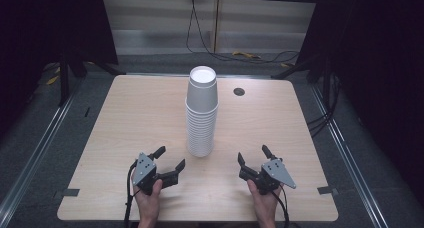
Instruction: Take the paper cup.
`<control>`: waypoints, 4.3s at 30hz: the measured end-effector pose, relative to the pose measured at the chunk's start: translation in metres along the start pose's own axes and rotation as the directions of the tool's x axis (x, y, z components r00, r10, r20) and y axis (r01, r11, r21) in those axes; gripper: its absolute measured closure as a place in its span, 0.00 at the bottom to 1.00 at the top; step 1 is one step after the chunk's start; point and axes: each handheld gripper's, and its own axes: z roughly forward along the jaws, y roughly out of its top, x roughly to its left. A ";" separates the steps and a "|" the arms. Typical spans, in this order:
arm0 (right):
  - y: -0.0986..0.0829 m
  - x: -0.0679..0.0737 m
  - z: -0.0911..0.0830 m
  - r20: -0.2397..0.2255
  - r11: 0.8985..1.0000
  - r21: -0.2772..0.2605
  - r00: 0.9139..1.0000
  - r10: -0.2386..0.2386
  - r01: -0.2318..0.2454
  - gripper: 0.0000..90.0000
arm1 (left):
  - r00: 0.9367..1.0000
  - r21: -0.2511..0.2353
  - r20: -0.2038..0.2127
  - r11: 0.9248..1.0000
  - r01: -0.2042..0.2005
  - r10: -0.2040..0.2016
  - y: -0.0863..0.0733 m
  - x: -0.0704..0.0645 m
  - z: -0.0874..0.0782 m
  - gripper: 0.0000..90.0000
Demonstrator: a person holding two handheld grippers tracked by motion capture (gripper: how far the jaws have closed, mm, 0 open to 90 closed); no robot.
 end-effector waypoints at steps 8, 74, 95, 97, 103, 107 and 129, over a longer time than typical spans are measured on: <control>0.000 0.001 0.000 -0.052 1.000 0.002 0.999 -0.015 0.015 0.15 | 1.000 -0.006 0.010 1.000 0.001 -0.001 0.000 0.000 0.000 0.17; 0.173 0.018 0.055 -0.599 1.000 -0.020 0.801 -0.002 -0.013 0.19 | 0.997 -0.005 0.064 1.000 -0.030 0.030 -0.001 -0.001 -0.002 0.18; 0.212 0.022 0.086 -0.641 0.997 0.051 0.767 -0.017 0.065 0.18 | 0.997 0.003 0.066 0.999 -0.046 0.046 0.000 0.000 -0.002 0.18; 0.217 0.023 0.088 -0.638 0.996 0.054 0.770 -0.022 0.073 0.18 | 0.997 0.000 0.064 0.999 -0.040 0.040 0.000 0.000 -0.002 0.18; 0.230 0.025 0.101 -0.649 0.989 0.099 0.760 -0.017 0.106 0.16 | 0.997 0.004 0.068 0.999 -0.046 0.046 0.000 0.000 -0.002 0.18; 0.237 0.030 0.110 -0.674 0.982 0.134 0.739 -0.011 0.136 0.16 | 0.997 0.003 0.068 0.999 -0.046 0.046 0.000 0.000 -0.002 0.18; 0.250 0.044 0.129 -0.689 0.955 0.197 0.724 -0.027 0.223 0.19 | 0.997 -0.001 0.068 0.999 -0.044 0.044 0.000 0.000 -0.002 0.17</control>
